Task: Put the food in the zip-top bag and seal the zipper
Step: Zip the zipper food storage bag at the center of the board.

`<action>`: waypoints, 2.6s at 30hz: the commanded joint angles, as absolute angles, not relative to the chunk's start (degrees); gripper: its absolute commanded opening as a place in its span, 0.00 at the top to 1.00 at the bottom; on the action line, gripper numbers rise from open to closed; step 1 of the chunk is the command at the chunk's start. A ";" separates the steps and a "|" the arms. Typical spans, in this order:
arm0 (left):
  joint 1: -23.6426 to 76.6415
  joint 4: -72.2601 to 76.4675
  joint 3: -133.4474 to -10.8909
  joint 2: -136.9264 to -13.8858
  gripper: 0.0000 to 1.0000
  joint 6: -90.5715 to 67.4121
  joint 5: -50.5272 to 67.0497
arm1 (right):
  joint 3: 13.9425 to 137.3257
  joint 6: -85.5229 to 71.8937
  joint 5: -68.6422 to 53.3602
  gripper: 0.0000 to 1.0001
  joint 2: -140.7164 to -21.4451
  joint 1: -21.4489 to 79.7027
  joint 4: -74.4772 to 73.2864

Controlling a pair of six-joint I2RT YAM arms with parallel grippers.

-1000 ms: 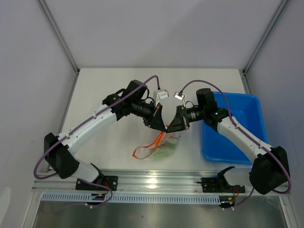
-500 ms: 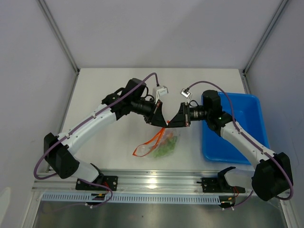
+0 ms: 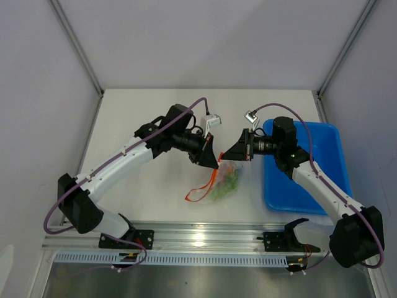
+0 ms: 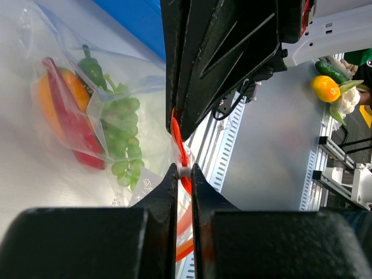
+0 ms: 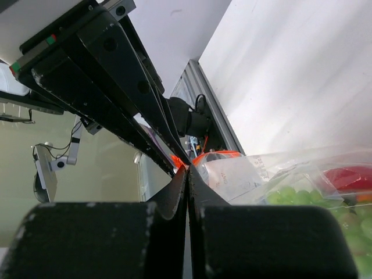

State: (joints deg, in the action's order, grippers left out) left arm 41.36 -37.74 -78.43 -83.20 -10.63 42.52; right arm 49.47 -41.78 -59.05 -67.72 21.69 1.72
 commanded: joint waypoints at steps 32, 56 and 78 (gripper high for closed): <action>44.21 -39.37 -74.70 -82.88 0.99 -10.37 36.21 | 52.20 -40.00 -55.11 1.00 -65.83 20.30 -2.53; 44.03 -50.80 -83.41 -83.85 0.99 -0.70 39.90 | 68.90 -8.70 -66.97 0.59 -76.55 20.21 -25.93; 43.59 -50.98 -83.23 -84.29 1.00 -1.23 41.57 | 67.24 -8.09 -74.00 0.82 -79.02 23.99 -23.55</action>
State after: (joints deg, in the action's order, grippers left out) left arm 43.75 -51.40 -82.00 -84.40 -2.39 39.22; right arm 68.16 -7.97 -71.92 -80.05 23.79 -25.41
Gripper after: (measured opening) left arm 0.008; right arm 0.181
